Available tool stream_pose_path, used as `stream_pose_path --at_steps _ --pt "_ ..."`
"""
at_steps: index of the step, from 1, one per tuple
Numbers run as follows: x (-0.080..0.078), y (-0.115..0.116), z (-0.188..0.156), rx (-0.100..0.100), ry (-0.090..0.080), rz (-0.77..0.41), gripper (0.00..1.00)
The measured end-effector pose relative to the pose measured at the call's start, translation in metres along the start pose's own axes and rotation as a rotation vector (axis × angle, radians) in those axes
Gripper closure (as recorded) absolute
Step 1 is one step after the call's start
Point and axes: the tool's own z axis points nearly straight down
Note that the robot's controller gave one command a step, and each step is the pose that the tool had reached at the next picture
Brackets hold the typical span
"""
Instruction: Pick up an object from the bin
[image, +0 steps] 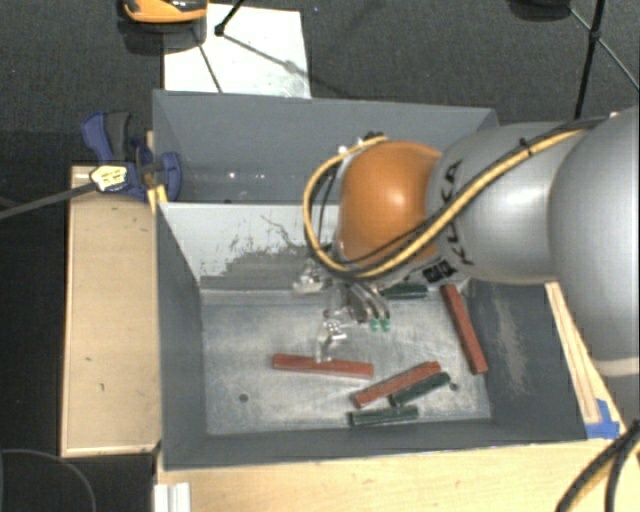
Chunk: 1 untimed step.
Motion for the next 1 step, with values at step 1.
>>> stream_pose_path --at_steps 1 --pt "0.0316 0.0183 0.0495 -0.001 0.0 0.122 1.0"
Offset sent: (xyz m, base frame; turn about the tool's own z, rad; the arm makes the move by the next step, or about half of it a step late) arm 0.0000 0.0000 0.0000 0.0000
